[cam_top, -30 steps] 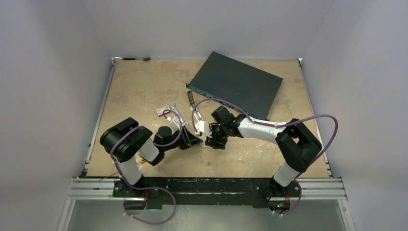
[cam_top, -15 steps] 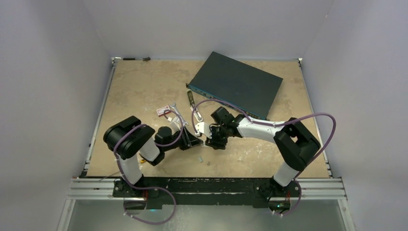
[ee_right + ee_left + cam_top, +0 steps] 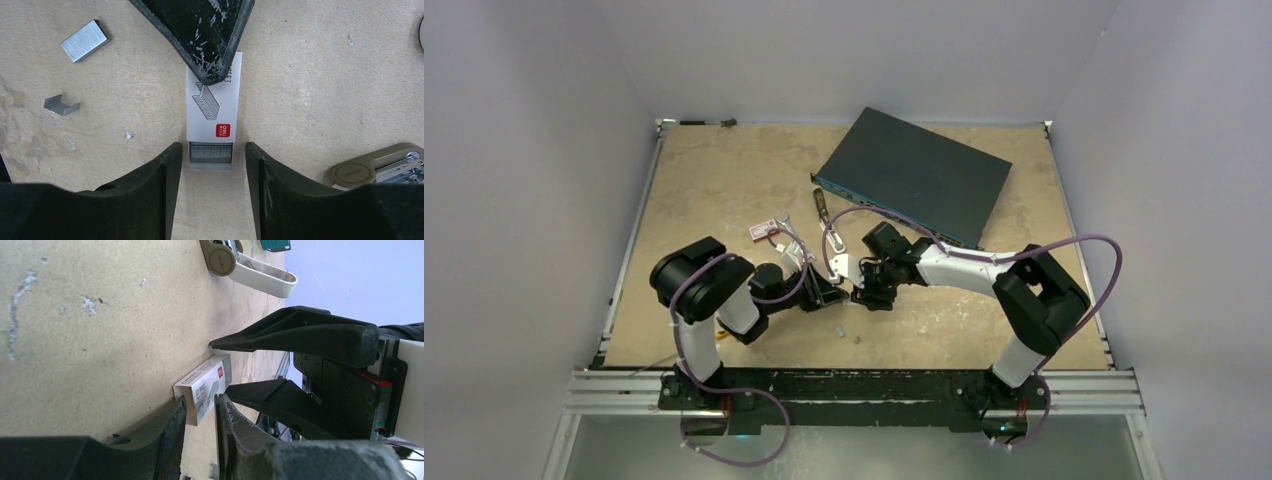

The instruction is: Unload the staples from the stapler

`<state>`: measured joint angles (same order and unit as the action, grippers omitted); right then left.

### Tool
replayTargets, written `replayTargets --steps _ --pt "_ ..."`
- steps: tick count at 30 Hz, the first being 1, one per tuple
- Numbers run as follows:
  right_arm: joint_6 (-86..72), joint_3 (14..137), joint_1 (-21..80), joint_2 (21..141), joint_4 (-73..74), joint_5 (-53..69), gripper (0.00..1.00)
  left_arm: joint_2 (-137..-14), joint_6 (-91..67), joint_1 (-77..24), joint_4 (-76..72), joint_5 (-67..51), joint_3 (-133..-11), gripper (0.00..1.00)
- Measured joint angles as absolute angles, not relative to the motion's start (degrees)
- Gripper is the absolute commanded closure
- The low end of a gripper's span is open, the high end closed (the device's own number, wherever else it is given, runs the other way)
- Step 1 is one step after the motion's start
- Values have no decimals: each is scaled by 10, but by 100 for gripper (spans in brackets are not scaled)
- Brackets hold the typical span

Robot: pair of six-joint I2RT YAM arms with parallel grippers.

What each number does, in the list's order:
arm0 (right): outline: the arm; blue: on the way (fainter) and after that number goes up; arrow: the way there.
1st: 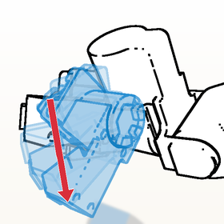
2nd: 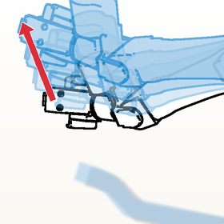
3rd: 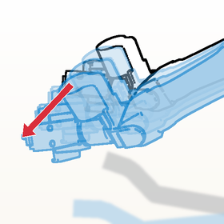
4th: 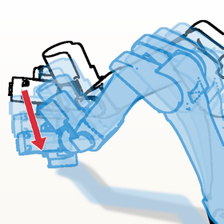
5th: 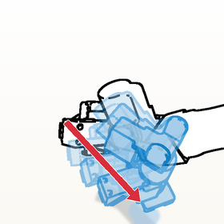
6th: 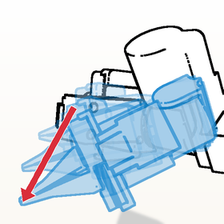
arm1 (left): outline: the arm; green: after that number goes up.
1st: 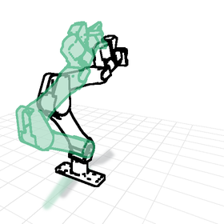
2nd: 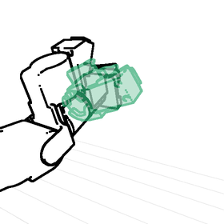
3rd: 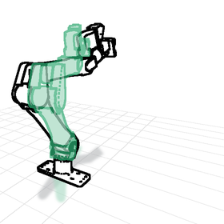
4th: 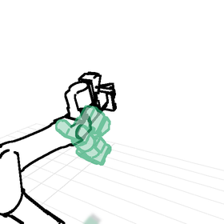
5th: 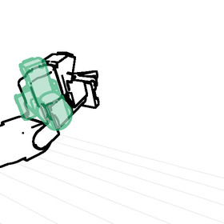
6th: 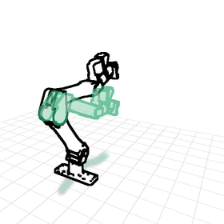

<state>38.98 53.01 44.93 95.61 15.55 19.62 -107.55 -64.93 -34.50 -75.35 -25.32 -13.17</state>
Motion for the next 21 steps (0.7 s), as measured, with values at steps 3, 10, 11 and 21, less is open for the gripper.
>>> replayTargets --steps 3,10,11,21 --pt "390 530 449 956 156 196 48 -1080 -655 -353 -764 -253 -134 79" --pt "390 530 449 956 156 196 49 -1086 -660 -358 -785 -253 -134 90" --pt "390 530 449 956 156 196 49 -1087 -662 -358 -788 -253 -134 92" --pt "390 530 449 956 156 197 57 -1097 -668 -358 -795 -253 -134 100"
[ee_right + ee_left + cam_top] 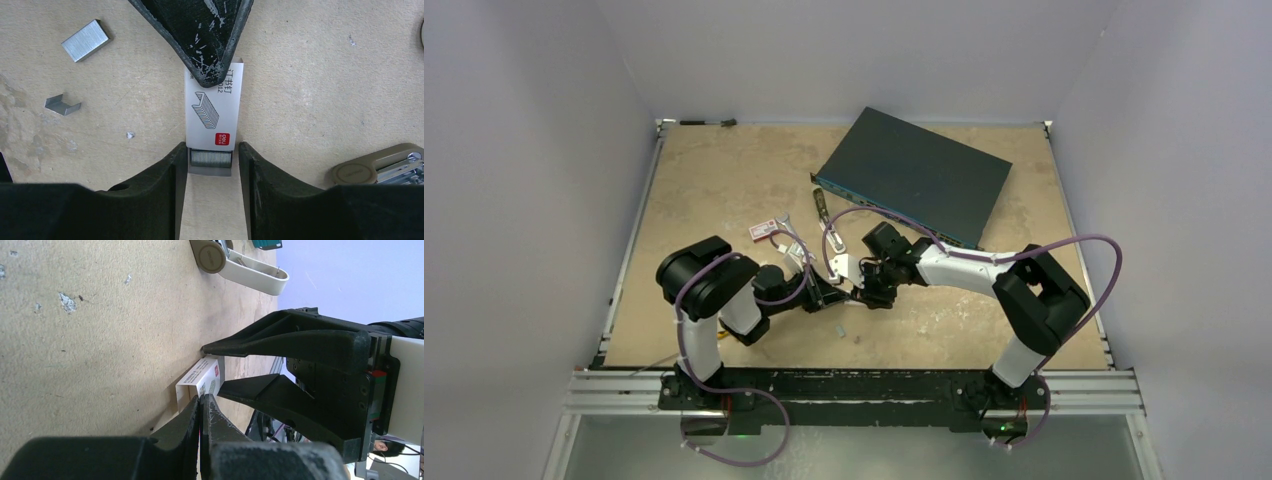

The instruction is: Unload the staples from the stapler

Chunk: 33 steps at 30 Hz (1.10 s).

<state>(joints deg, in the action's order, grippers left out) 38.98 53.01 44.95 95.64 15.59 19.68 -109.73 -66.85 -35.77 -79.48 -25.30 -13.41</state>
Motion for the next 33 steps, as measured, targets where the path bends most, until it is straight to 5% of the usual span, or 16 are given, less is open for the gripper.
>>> replayTargets --steps 33 --pt "390 535 449 963 154 201 66 -1056 -638 -309 -753 -269 -106 100"
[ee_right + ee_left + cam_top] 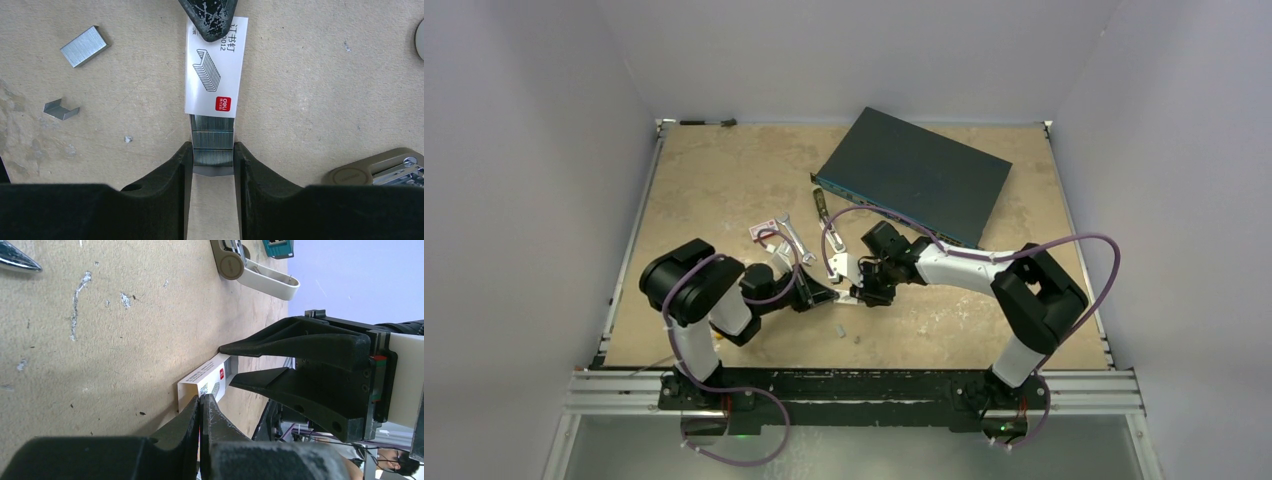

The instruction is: Unload the staples from the stapler

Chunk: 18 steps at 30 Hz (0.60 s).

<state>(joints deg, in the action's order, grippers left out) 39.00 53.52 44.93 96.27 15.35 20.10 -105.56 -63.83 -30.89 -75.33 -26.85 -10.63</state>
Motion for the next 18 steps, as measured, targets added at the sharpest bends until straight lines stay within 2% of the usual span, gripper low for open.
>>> replayTargets --steps 18 --pt "390 536 449 963 154 201 66 -1036 -626 -283 -740 -271 -87 100"
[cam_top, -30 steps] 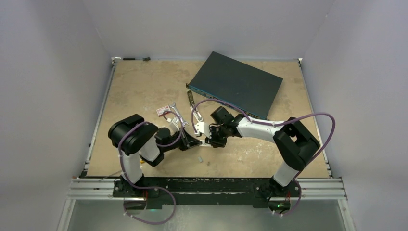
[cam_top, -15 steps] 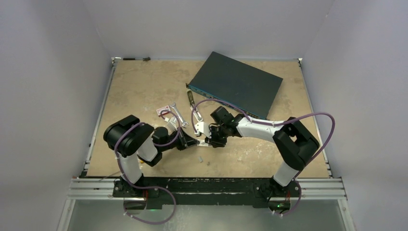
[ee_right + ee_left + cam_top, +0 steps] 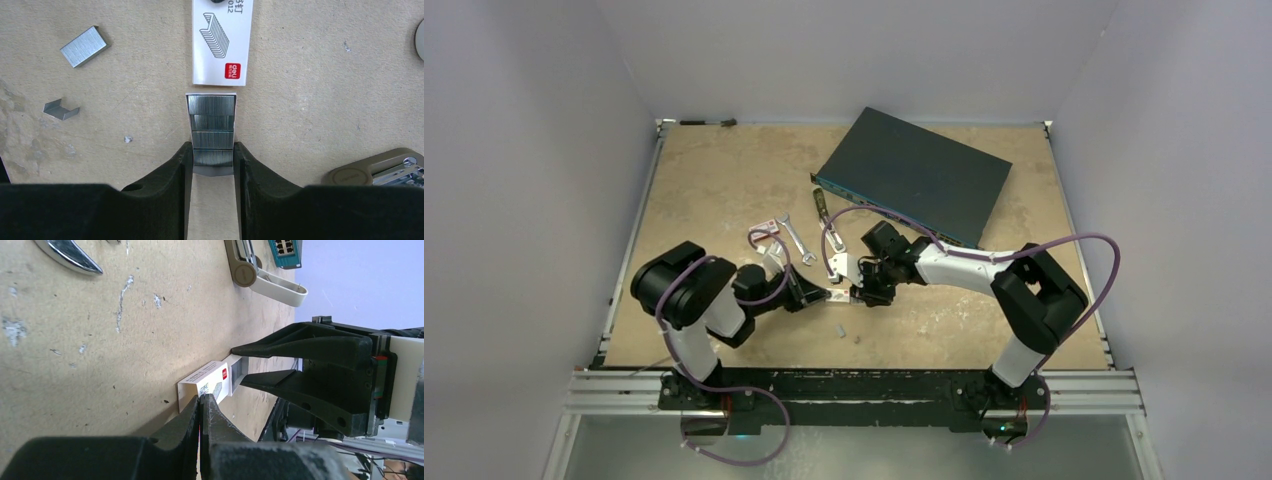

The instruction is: Unload the staples from the stapler

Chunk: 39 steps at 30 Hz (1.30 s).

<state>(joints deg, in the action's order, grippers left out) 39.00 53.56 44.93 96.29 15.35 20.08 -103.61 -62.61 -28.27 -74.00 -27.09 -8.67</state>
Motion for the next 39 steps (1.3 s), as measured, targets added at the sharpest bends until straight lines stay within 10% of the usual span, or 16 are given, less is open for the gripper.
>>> replayTargets --steps 23,39 --pt "386 536 449 959 164 195 50 -802 -553 -240 -508 -236 -61 97" --pt "306 533 449 827 151 180 39 -741 -533 -238 -396 -213 -57 55"
